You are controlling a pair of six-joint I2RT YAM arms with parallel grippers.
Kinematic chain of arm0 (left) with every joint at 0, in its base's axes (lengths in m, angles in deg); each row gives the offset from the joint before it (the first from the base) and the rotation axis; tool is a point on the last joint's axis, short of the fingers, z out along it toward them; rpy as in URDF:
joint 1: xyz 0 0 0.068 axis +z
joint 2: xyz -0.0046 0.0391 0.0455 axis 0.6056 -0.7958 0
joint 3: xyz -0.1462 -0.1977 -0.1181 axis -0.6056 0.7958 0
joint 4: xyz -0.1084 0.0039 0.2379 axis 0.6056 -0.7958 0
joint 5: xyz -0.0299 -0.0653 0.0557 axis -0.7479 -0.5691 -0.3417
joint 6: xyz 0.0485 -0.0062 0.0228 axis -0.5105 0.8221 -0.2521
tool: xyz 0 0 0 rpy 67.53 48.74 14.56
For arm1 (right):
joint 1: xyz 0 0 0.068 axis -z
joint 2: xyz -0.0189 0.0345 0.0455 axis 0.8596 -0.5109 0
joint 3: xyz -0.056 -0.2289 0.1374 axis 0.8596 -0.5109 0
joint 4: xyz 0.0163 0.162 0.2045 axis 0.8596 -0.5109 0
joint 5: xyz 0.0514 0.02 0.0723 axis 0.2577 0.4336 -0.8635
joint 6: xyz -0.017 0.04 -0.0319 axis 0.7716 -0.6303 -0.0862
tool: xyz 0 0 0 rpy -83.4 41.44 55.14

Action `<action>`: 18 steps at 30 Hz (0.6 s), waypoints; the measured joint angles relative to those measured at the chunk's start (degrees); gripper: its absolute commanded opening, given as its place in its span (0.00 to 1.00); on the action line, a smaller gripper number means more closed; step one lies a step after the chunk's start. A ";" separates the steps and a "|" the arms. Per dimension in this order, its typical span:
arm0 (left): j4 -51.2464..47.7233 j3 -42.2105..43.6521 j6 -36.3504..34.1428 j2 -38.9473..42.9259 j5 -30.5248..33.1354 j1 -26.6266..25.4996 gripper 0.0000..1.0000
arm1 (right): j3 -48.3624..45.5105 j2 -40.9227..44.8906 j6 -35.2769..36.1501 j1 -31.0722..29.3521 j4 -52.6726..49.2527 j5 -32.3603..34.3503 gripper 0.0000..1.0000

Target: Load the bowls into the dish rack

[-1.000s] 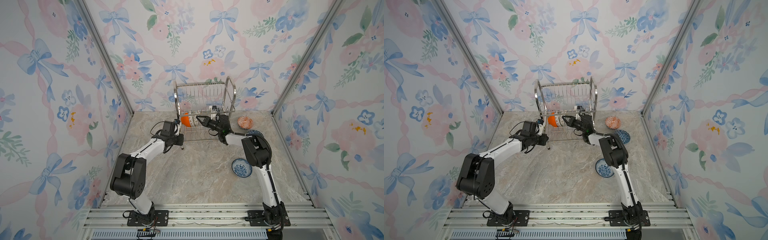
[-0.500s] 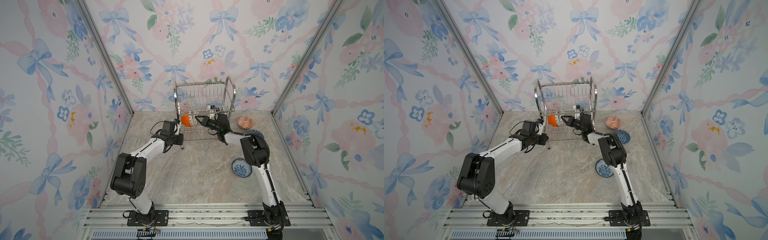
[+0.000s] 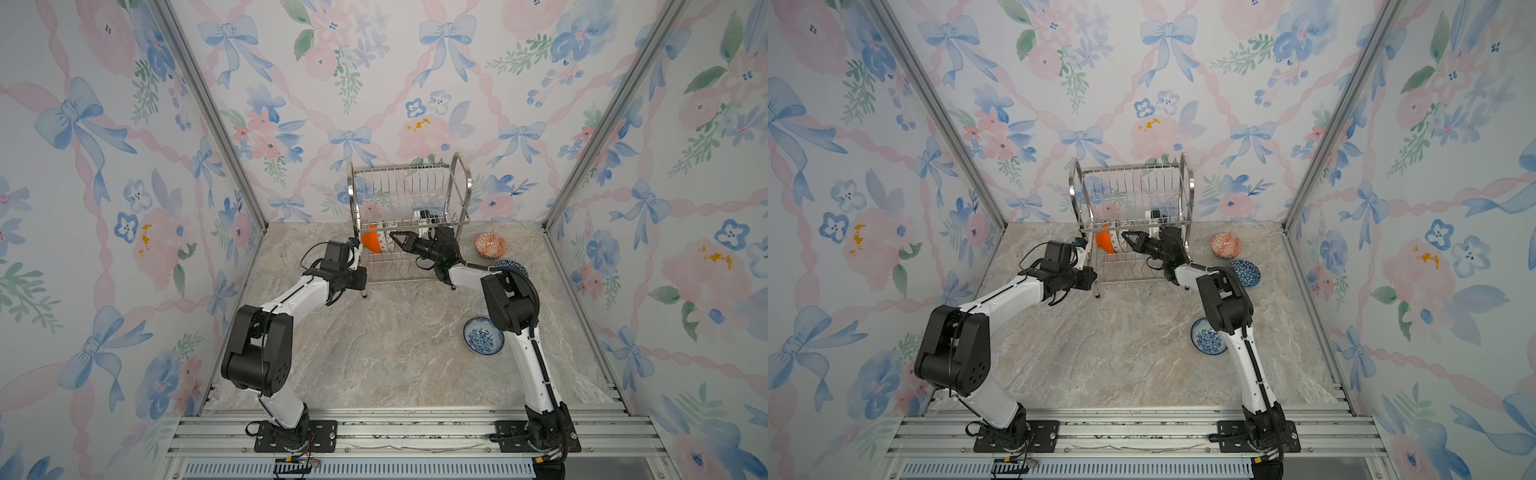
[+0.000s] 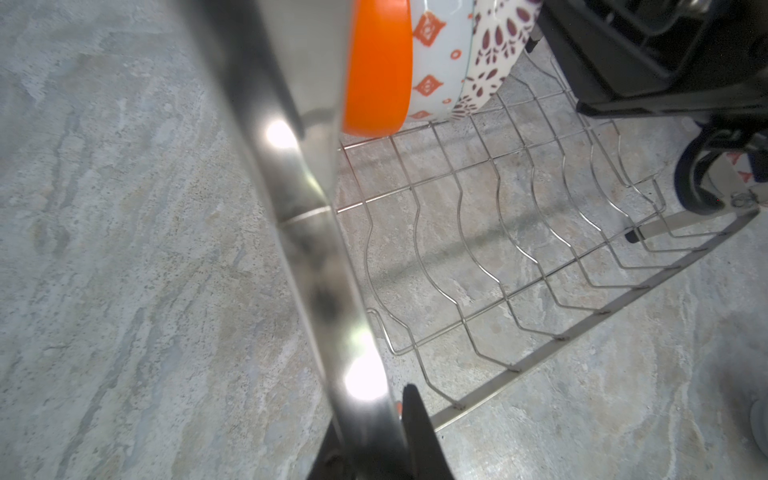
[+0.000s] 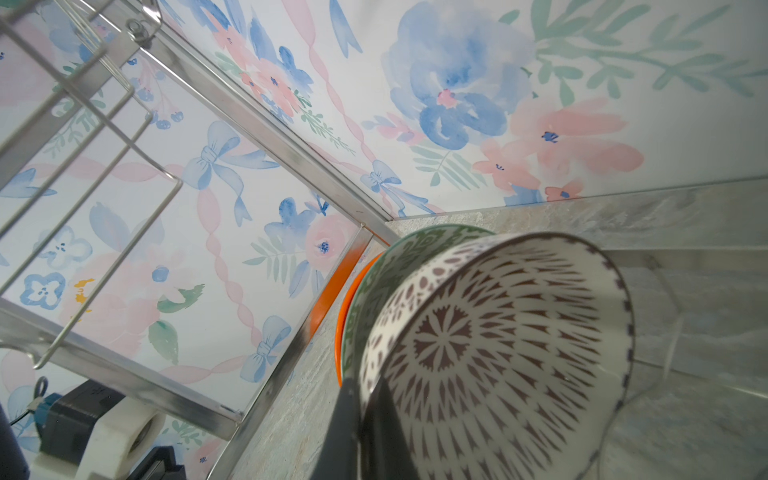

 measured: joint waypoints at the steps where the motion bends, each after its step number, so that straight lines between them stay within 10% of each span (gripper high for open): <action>1: 0.00 0.00 0.00 0.00 0.00 0.00 0.00 | 0.13 0.00 0.22 0.02 -0.26 0.00 0.00; 18: 0.02 -0.04 -0.20 -0.02 -0.52 0.39 0.00 | 0.42 0.04 4.70 0.09 -2.89 1.07 0.03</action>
